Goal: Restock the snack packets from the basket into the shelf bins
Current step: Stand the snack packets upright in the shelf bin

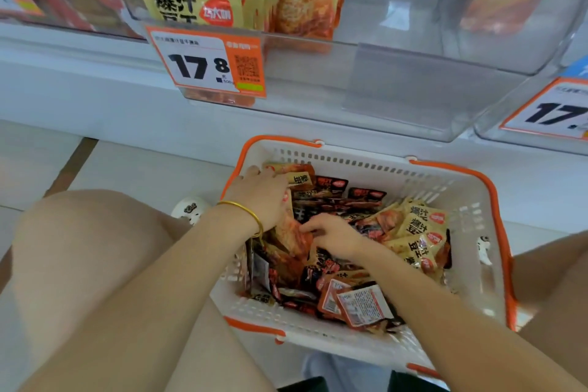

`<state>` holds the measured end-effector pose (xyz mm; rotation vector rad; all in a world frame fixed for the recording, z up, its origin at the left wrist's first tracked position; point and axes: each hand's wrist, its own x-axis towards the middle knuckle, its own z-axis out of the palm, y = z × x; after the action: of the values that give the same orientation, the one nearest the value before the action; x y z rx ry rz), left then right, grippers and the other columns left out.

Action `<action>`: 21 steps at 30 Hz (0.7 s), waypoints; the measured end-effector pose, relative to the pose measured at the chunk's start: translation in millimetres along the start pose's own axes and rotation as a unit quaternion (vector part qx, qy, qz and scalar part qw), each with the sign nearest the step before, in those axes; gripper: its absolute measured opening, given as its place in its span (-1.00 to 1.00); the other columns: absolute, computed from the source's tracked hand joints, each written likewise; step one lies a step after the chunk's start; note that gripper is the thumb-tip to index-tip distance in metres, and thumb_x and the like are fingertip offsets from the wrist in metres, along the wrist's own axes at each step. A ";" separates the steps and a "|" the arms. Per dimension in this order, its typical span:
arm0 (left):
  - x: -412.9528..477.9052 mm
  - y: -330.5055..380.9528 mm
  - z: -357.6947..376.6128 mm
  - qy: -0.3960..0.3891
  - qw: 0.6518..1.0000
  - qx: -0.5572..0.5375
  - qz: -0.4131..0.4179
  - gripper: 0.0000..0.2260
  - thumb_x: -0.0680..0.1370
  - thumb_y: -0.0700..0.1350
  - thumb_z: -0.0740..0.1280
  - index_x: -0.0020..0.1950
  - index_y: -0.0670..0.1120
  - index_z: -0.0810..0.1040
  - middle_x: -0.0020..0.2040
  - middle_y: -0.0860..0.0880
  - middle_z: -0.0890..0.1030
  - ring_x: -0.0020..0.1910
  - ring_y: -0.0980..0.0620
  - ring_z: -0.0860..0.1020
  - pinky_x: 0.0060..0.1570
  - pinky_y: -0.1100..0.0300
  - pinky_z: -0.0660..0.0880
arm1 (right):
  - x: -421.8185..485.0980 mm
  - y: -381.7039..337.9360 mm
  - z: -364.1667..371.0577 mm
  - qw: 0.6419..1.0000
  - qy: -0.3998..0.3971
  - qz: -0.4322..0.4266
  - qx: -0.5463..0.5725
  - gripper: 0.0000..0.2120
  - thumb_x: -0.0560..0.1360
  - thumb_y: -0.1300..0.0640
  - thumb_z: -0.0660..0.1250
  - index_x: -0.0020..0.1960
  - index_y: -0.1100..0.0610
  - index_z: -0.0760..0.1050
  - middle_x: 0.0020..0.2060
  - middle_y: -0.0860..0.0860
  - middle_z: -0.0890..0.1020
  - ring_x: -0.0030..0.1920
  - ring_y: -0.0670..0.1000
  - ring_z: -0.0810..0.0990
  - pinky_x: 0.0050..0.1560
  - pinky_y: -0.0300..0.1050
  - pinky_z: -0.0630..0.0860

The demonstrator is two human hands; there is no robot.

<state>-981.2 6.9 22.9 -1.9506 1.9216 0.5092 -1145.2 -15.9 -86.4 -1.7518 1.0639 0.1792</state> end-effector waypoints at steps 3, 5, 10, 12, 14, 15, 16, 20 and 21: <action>1.3 5.8 2.0 -0.029 0.998 -0.061 -0.013 -0.62 0.61 -0.01 0.16 0.41 -0.07 0.29 0.33 -0.15 0.40 0.29 -0.18 0.34 0.23 -0.02 0.36 | -26.3 -2.8 -40.4 0.997 0.055 -0.034 0.045 -0.65 0.53 0.40 0.20 0.23 0.15 0.54 0.22 0.00 0.51 0.21 -0.08 0.47 0.17 -0.30 0.37; 1.3 12.5 -1.3 -0.040 0.986 -0.156 -0.047 -0.60 0.63 0.01 0.15 0.42 -0.13 0.28 0.30 -0.17 0.44 0.23 -0.17 0.44 0.16 0.05 0.40 | -42.3 -3.7 -62.7 0.991 0.073 -0.053 0.098 -0.66 0.53 0.41 0.21 0.17 0.11 0.58 0.17 -0.04 0.55 0.20 -0.07 0.52 0.23 -0.19 0.44; -3.1 30.1 -6.7 -0.049 0.794 -0.578 -0.184 -0.63 0.60 -0.05 0.26 0.29 -0.25 0.35 0.02 -0.14 0.54 0.02 -0.15 0.57 0.08 -0.04 0.54 | -79.9 -15.8 -90.3 0.958 0.072 -0.099 0.260 -0.71 0.53 0.41 0.23 0.14 0.17 0.59 0.09 0.07 0.65 0.12 -0.04 0.61 0.18 -0.24 0.50; -8.0 34.7 -9.9 -0.033 0.685 -0.700 -0.198 -0.68 0.57 -0.17 0.31 0.27 -0.27 0.40 0.10 -0.22 0.60 0.06 -0.18 0.60 0.08 -0.12 0.54 | -91.0 -16.9 -92.1 0.944 0.056 -0.105 0.306 -0.74 0.53 0.40 0.23 0.17 0.27 0.55 0.08 0.18 0.64 0.12 0.05 0.61 0.20 -0.17 0.51; -12.7 36.3 -12.2 0.000 0.665 -0.724 -0.184 -0.70 0.55 -0.26 0.32 0.27 -0.28 0.41 0.09 -0.26 0.60 0.02 -0.18 0.60 0.03 -0.11 0.55 | -100.0 -18.0 -94.0 0.922 0.034 -0.094 0.374 -0.78 0.51 0.35 0.26 0.14 0.28 0.52 0.05 0.22 0.64 0.07 0.11 0.64 0.16 -0.07 0.55; -15.8 36.8 -13.8 0.010 0.668 -0.723 -0.173 -0.70 0.54 -0.29 0.32 0.26 -0.28 0.41 0.07 -0.25 0.60 -0.01 -0.16 0.60 -0.01 -0.08 0.55 | -104.3 -20.9 -96.0 0.907 0.028 -0.082 0.412 -0.80 0.48 0.31 0.28 0.10 0.27 0.50 0.02 0.23 0.64 0.00 0.13 0.65 0.11 -0.01 0.58; -20.0 37.5 -16.6 0.017 0.677 -0.718 -0.159 -0.68 0.53 -0.30 0.33 0.26 -0.26 0.39 0.03 -0.22 0.59 -0.03 -0.15 0.59 -0.03 -0.05 0.55 | -108.0 -24.4 -98.1 0.896 0.026 -0.067 0.439 -0.80 0.46 0.25 0.30 0.08 0.24 0.47 -0.02 0.23 0.64 -0.08 0.14 0.67 0.04 0.03 0.61; -43.1 39.3 -35.6 0.038 0.753 -0.652 -0.081 -0.58 0.49 -0.27 0.39 0.29 -0.12 0.33 -0.03 -0.10 0.58 -0.05 -0.08 0.60 -0.09 -0.03 0.59 | -123.4 -51.4 -101.5 0.926 -0.033 -0.043 0.373 -0.63 0.40 0.05 0.33 0.15 0.20 0.46 -0.13 0.14 0.67 -0.19 0.07 0.67 -0.19 -0.07 0.63; -50.0 39.6 -43.9 0.044 0.767 -0.638 -0.057 -0.62 0.48 -0.26 0.40 0.24 -0.12 0.36 -0.05 -0.08 0.59 -0.08 -0.06 0.61 -0.10 -0.04 0.60 | -127.7 -60.5 -101.7 0.934 -0.045 -0.049 0.350 -0.62 0.38 0.04 0.34 0.14 0.18 0.49 -0.12 0.11 0.67 -0.17 0.05 0.67 -0.19 -0.09 0.63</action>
<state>-1021.1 28.5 85.7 -2.7651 1.5030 2.1304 -1213.0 -21.9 73.9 -1.1305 0.8290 -0.1681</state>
